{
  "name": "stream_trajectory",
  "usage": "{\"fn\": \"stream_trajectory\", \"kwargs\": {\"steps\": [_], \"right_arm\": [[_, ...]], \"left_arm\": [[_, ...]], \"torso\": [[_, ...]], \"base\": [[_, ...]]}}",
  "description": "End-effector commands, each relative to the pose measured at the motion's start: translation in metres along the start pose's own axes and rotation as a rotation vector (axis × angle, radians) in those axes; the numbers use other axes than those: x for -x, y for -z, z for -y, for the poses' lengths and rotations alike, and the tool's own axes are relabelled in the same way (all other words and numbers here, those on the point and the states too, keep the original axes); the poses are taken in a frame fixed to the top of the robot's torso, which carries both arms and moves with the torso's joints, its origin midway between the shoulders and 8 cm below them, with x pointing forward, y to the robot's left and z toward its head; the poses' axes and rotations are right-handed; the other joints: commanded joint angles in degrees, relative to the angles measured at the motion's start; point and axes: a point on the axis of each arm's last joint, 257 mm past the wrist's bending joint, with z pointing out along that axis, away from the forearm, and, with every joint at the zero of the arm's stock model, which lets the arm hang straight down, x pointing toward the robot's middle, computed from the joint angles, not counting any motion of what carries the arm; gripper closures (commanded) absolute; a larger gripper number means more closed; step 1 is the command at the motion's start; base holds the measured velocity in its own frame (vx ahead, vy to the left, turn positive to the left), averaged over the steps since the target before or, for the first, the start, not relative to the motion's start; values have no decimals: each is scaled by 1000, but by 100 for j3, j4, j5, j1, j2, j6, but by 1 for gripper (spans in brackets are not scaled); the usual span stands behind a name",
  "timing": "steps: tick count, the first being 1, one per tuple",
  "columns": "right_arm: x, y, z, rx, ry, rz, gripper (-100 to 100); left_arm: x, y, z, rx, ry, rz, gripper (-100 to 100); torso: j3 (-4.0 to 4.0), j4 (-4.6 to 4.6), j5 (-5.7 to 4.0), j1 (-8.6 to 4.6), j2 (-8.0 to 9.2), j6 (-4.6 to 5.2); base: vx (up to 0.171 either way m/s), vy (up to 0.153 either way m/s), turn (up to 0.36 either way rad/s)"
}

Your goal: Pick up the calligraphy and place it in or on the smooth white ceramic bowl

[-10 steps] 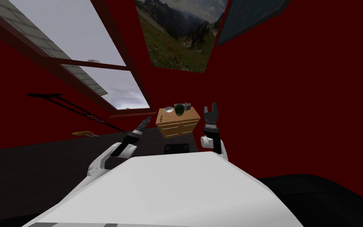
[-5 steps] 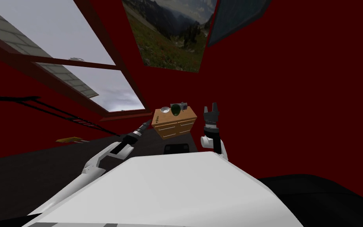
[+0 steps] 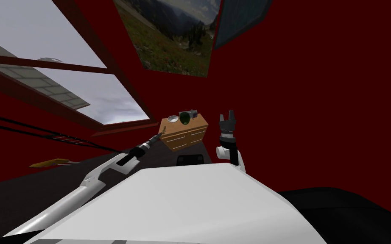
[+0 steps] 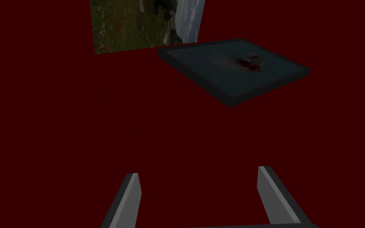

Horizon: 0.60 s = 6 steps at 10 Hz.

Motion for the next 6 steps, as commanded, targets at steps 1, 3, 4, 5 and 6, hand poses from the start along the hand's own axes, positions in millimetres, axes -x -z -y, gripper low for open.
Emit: {"fn": "stream_trajectory", "kwargs": {"steps": [1, 3, 4, 5, 6], "right_arm": [[0, 0, 0, 0, 0, 0, 0], [0, 0, 0, 0, 0, 0, 0], [0, 0, 0, 0, 0, 0, 0], [0, 0, 0, 0, 0, 0, 0], [0, 0, 0, 0, 0, 0, 0]], "left_arm": [[0, 3, -15, 46, -20, -25, -100], [-7, 12, -61, 167, -32, -82, -100], [-3, 14, -62, 171, -47, -85, -100], [-6, 20, -84, 231, -50, -110, -100], [-3, 21, -85, 234, -61, -112, -100]], "torso": [[0, 0, 0, 0, 0, 0], [0, 0, 0, 3, 0, -4], [-3, -1, 0, 1, -5, -1], [-3, -1, 1, 7, -4, -7], [-2, -1, 1, 8, -3, -4]], "base": [[13, -34, -90], [22, -45, -220], [23, -26, -103], [21, -26, -156], [16, -17, -113]]}}
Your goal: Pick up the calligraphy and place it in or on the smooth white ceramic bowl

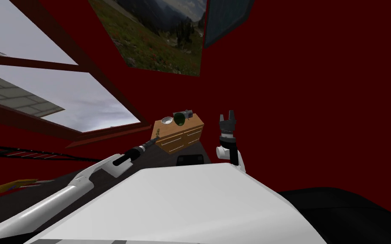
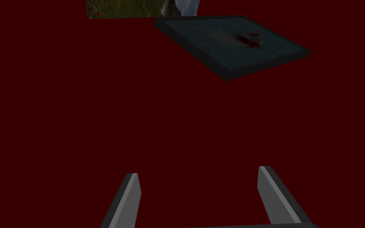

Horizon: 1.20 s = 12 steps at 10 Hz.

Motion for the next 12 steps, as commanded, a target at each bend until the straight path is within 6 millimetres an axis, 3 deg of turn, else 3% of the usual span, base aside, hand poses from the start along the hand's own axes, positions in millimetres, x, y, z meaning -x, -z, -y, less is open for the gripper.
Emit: {"fn": "stream_trajectory", "kwargs": {"steps": [1, 2, 3, 6, 9, 10, 12], "right_arm": [[0, 0, 0, 0, 0, 0, 0], [0, 0, 0, 0, 0, 0, 0], [0, 0, 0, 0, 0, 0, 0], [0, 0, 0, 0, 0, 0, 0], [0, 0, 0, 0, 0, 0, 0], [0, 0, 0, 0, 0, 0, 0], [0, 0, 0, 0, 0, 0, 0]], "left_arm": [[1, 4, -29, 73, -18, -27, -100], [1, 9, -52, 134, -30, -48, -100], [1, 9, -52, 134, -30, -48, -100], [6, 30, -115, 306, -64, -95, -100], [16, 55, -166, 454, -90, -123, -100], [16, 55, -166, 454, -90, -123, -100], [22, 72, -193, 534, -102, -134, -100]], "torso": [[0, 0, 0, 0, 0, 0], [-1, 0, 0, 1, -2, 4], [-3, -1, 0, -1, -5, 5], [-5, -2, 1, 7, -8, 2], [-10, -4, 3, 10, -17, 3], [-8, -3, 3, 13, -14, -1], [-2, -1, 2, 7, -4, 0]], "base": [[24, -18, -208], [31, -21, -328], [27, -12, -102], [41, -3, -261], [55, 14, -279], [31, 21, -73], [25, 14, -210]]}}
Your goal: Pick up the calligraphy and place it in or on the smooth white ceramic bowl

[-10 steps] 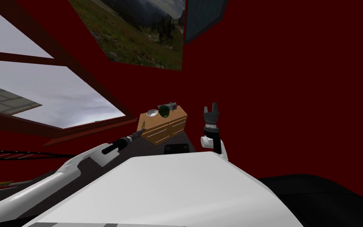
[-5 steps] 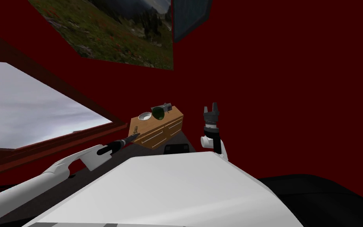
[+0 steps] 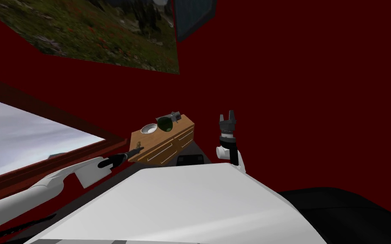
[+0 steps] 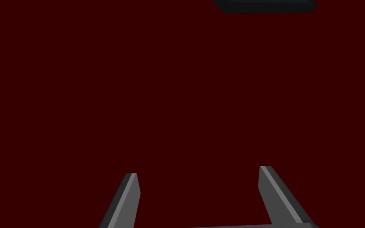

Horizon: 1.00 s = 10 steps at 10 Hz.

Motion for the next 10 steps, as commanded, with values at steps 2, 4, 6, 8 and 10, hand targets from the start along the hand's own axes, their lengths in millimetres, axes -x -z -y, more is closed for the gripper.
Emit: {"fn": "stream_trajectory", "kwargs": {"steps": [2, 4, 6, 8, 10], "right_arm": [[0, 0, 0, 0, 0, 0, 0], [0, 0, 0, 0, 0, 0, 0], [0, 0, 0, 0, 0, 0, 0], [0, 0, 0, 0, 0, 0, 0], [0, 0, 0, 0, 0, 0, 0]], "left_arm": [[0, 7, -44, 113, -12, -18, -100], [2, 6, -48, 123, -12, -19, -100], [-4, 2, -53, 131, -7, -18, -100], [-12, -4, -57, 135, -1, -17, -100], [-11, -3, -57, 134, -3, -17, 100]], "torso": [[-2, -1, 0, 1, -4, 0], [-7, -3, 4, 14, -12, 0], [3, 1, 0, -4, 6, -6], [2, 1, 2, 3, 2, -6], [3, 1, 0, -2, 5, -7]], "base": [[45, 31, -269], [44, 47, -184], [11, 12, -21], [30, 33, -47], [7, 7, -5]]}}
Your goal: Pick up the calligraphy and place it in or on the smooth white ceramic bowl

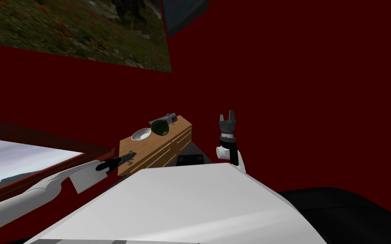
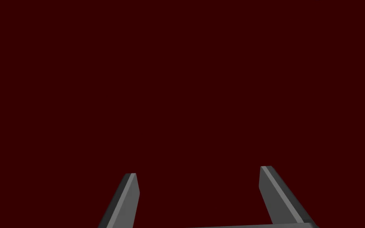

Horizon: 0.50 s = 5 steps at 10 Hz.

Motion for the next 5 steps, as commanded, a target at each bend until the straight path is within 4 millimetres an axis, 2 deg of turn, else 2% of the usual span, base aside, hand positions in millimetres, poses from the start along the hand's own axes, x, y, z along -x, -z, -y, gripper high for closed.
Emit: {"fn": "stream_trajectory", "kwargs": {"steps": [1, 4, 5], "right_arm": [[0, 0, 0, 0, 0, 0, 0], [0, 0, 0, 0, 0, 0, 0], [0, 0, 0, 0, 0, 0, 0]], "left_arm": [[0, 0, 0, 0, 0, 0, 100], [1, 0, 0, -1, 0, 1, 100], [1, 0, 0, 0, 0, 1, 0]], "torso": [[0, 0, 0, 0, 0, 0], [-2, -2, 7, 1, -1, 0], [-2, -2, 7, 1, -1, 0]], "base": [[0, 5, 3], [0, 0, 0], [0, 0, 0]]}}
